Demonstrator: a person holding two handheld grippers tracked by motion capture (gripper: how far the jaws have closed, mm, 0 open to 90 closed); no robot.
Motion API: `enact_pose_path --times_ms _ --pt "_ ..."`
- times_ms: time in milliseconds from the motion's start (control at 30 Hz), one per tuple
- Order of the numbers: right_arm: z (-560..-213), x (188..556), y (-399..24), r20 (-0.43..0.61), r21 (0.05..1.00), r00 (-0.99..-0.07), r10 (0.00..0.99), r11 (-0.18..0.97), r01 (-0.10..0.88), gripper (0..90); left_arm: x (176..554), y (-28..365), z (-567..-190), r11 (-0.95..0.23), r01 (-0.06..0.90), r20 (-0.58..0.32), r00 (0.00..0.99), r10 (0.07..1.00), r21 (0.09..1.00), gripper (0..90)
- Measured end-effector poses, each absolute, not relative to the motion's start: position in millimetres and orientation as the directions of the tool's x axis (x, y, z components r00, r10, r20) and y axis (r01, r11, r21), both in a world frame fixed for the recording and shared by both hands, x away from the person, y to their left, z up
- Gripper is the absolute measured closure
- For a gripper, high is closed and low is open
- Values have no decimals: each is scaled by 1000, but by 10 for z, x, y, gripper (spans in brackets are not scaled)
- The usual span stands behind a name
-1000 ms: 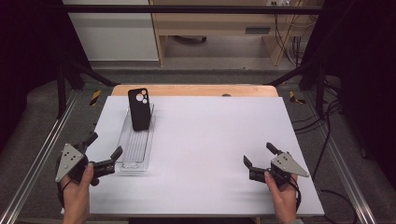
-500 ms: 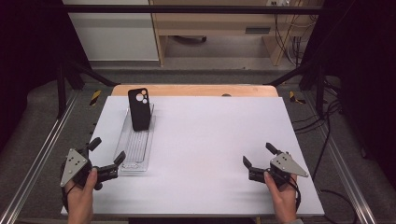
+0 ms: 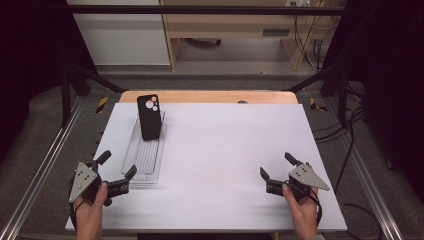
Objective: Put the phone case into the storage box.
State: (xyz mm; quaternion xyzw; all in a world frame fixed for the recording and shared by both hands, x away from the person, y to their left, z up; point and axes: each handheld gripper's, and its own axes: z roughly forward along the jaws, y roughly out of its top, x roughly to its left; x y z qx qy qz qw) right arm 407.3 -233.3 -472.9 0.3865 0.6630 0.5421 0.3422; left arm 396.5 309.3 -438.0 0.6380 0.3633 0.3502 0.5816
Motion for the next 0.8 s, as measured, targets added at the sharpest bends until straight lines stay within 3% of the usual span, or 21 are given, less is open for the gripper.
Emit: enact_pose_path --times_ms 233,567,800 --pt "-4710 4052 -2326 -99 987 -485 869 148 62 24 3920 3080 -4460 -79 84 31 465 885 993 4" --pt "-4715 4069 -2355 -91 989 -477 874 136 61 24 3925 3151 -4507 -21 64 -8 408 913 998 5" --pt "-4745 4097 -2391 -93 985 -480 872 149 81 23 3948 3117 -4514 -59 51 34 410 911 997 7"
